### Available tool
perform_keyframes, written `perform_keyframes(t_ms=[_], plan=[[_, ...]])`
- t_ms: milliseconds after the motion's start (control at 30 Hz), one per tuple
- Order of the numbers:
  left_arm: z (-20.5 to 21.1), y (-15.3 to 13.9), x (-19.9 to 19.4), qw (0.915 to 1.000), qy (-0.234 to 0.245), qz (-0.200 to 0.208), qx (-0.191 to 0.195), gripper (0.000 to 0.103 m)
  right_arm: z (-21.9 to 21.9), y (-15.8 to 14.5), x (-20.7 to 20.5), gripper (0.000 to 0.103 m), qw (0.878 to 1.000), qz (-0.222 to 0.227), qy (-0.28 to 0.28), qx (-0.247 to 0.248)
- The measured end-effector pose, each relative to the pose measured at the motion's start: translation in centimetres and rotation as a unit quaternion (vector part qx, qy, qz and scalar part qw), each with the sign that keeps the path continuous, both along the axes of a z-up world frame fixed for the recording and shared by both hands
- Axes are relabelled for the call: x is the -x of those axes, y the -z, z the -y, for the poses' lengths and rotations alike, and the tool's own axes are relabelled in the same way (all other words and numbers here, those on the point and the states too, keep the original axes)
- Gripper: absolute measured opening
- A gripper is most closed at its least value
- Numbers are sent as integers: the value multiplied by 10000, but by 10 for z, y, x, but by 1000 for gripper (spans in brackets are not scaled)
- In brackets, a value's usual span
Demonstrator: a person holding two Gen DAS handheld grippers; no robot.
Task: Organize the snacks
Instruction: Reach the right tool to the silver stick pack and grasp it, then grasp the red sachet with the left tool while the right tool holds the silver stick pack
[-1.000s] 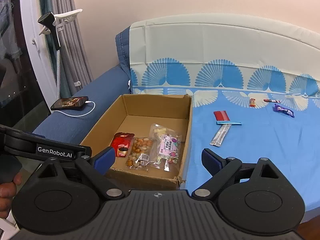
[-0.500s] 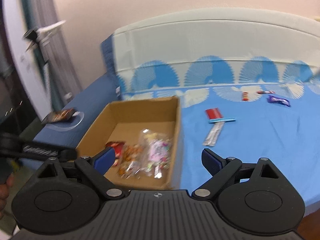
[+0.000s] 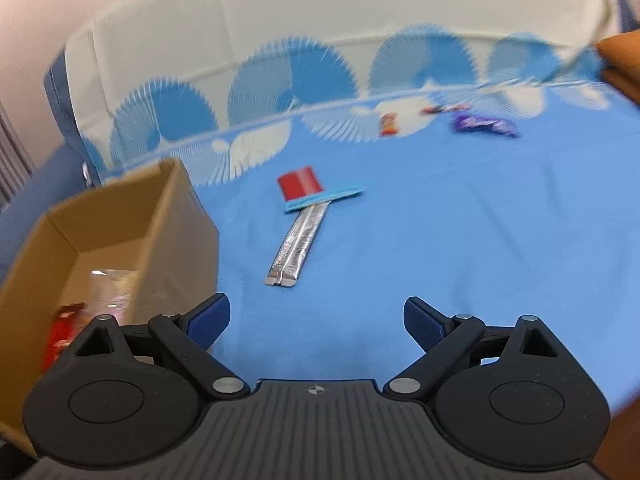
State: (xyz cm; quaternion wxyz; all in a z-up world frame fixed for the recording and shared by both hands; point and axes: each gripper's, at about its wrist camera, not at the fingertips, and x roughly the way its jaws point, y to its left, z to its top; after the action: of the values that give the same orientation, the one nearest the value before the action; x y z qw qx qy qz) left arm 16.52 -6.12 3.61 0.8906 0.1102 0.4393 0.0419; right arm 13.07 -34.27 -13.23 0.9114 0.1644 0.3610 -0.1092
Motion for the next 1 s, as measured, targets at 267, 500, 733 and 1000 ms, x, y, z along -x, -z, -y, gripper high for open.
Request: perform_keyframes(t_ms=[267, 500, 733, 1000], plan=[[32, 8, -51, 9996, 53, -128, -239, 103, 18, 75, -140, 92, 9986, -462, 190, -170], [102, 21, -94, 9981, 611, -118, -41, 103, 27, 84, -126, 31, 9970, -338, 432, 553], [219, 60, -165, 9858, 1354, -605, 787, 103, 122, 95, -55, 31, 9625, -476, 2621, 502], [316, 187, -270, 9757, 1291, -1658, 621, 103, 169, 105, -47, 32, 9453, -283, 3212, 493]])
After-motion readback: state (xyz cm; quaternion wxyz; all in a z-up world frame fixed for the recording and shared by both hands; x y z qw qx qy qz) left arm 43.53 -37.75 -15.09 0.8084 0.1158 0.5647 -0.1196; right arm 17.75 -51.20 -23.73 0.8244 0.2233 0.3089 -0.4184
